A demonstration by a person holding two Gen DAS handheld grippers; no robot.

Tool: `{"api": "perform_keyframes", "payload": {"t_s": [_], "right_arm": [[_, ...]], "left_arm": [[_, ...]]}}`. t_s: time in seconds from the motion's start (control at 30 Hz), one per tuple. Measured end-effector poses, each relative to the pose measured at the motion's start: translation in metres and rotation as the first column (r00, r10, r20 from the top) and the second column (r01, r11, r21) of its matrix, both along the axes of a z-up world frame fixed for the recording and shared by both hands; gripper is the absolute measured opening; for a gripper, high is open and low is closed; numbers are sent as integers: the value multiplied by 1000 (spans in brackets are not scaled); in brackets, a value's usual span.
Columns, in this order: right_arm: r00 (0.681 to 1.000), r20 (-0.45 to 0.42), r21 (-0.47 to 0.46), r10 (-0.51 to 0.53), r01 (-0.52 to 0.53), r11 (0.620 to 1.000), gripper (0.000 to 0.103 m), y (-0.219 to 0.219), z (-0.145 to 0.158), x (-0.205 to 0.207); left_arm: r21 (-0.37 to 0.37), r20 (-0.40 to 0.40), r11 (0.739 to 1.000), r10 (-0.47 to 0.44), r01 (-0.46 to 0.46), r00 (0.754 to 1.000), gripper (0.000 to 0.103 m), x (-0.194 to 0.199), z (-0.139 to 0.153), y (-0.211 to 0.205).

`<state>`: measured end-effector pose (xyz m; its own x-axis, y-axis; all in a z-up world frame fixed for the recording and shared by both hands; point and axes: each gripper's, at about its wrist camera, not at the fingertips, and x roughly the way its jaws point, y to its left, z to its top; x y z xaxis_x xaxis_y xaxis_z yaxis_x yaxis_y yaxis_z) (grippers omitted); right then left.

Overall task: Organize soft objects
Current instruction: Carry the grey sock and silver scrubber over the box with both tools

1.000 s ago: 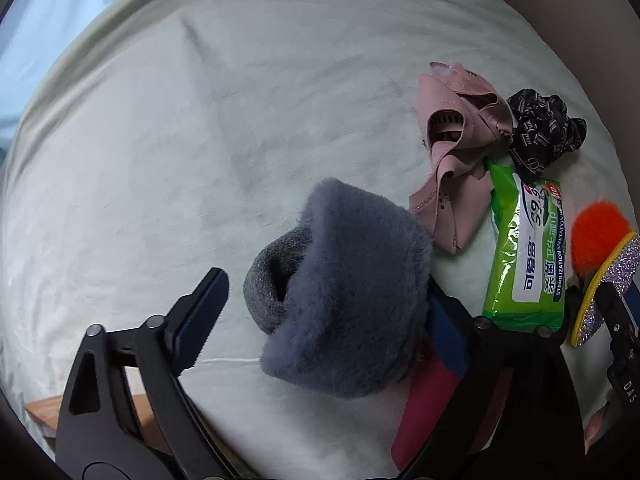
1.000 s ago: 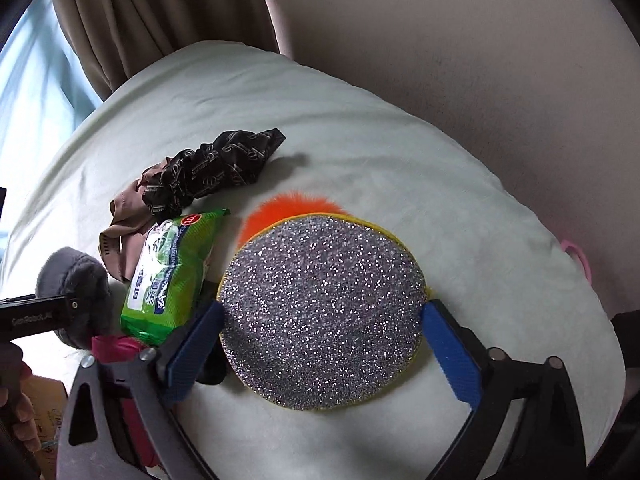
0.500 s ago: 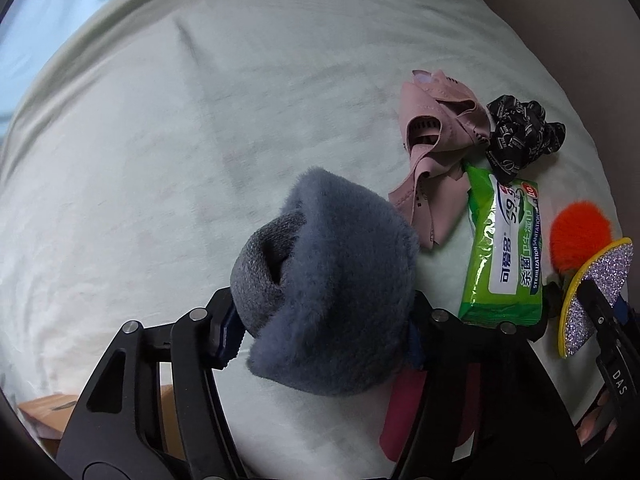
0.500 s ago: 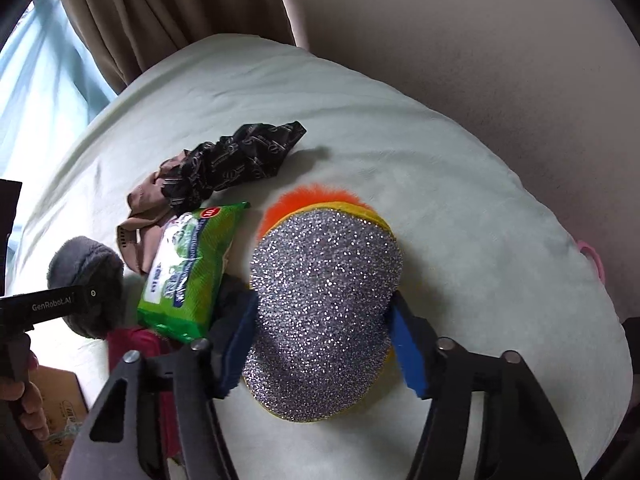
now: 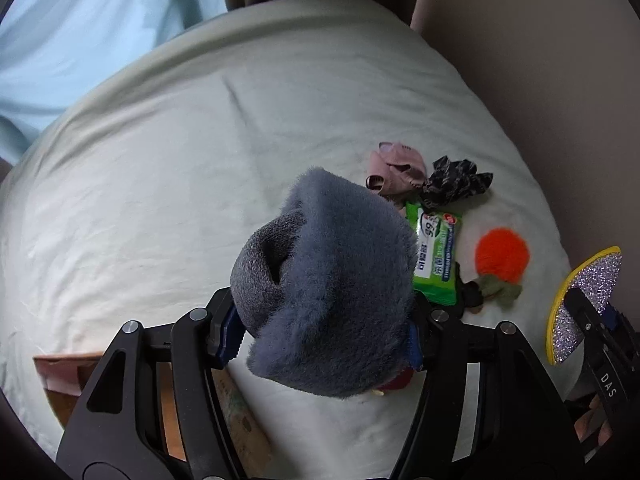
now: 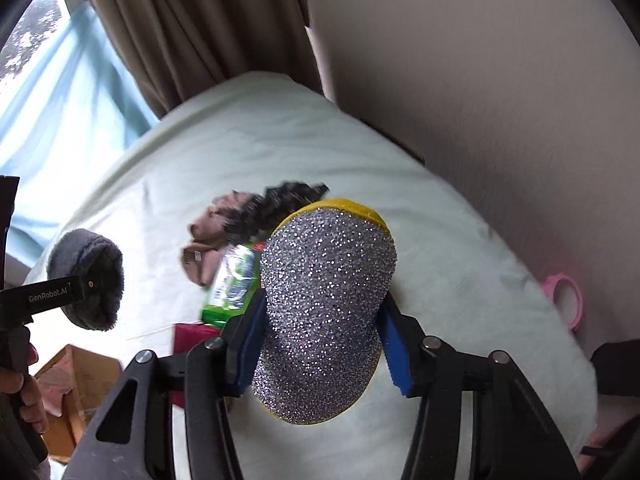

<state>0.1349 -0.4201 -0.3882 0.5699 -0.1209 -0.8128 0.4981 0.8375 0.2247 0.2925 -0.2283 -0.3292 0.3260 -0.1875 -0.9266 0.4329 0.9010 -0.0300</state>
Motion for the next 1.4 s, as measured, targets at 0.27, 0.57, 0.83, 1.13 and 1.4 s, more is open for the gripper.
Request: {"api": "perform_keyframes", "payload": {"t_s": [0.27, 0.57, 0.83, 1.13, 1.4], "right_arm": [[981, 19, -35, 195, -195, 980, 49, 27, 88, 0], [909, 79, -47, 410, -407, 912, 49, 100, 160, 12], [834, 67, 6, 547, -549, 836, 49, 206, 187, 29], [838, -3, 124, 546, -541, 832, 49, 298, 150, 53], [856, -167, 198, 490, -458, 867, 49, 352, 70, 80]], "left_arm": [[-106, 60, 982, 161, -154, 985, 58, -54, 96, 56], [-149, 106, 937, 333, -316, 937, 58, -85, 146, 155], [-126, 100, 917, 392, -379, 915, 58, -94, 138, 255], [-52, 20, 936, 349, -347, 937, 58, -82, 74, 348], [-7, -65, 972, 235, -236, 970, 58, -63, -2, 377]]}}
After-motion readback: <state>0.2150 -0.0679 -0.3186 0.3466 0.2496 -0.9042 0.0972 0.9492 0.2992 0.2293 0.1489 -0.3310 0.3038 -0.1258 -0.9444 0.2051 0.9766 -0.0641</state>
